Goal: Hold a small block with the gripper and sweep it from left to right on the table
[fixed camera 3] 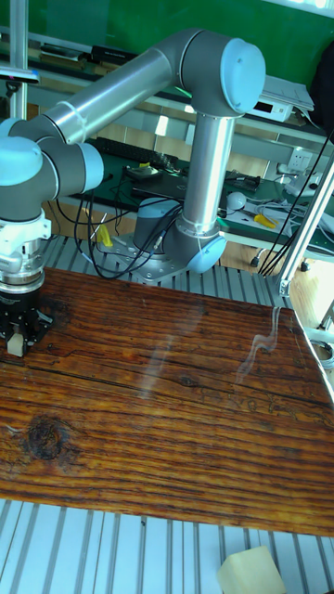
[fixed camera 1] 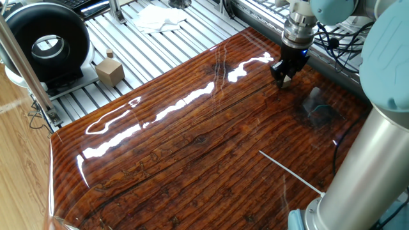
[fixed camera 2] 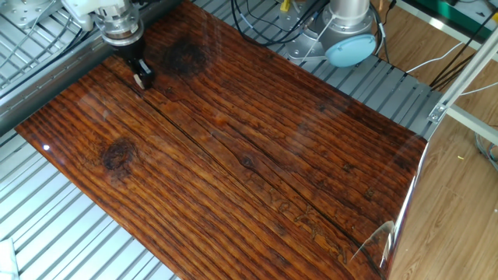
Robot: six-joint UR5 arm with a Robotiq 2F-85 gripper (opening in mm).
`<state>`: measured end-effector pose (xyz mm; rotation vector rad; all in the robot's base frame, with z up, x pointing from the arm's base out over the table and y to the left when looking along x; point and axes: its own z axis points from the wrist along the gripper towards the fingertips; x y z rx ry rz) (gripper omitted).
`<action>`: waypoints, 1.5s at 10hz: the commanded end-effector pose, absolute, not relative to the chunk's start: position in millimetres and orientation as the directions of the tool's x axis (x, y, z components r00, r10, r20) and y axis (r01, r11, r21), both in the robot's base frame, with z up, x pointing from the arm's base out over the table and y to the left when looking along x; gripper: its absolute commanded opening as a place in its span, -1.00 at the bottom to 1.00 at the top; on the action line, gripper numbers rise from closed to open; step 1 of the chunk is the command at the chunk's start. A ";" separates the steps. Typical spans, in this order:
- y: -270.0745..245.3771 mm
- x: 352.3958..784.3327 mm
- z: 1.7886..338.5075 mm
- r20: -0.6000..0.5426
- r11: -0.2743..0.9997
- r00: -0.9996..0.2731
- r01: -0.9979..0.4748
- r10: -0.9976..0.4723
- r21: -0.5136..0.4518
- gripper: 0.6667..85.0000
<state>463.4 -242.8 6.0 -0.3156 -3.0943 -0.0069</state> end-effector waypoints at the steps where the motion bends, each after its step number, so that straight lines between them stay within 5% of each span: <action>1: -240.1 464.6 4.9 0.027 0.980 -0.980 0.199 0.198 0.022 -0.99; 15: -236.4 465.2 0.5 0.029 0.977 -0.978 0.206 0.205 0.048 -0.99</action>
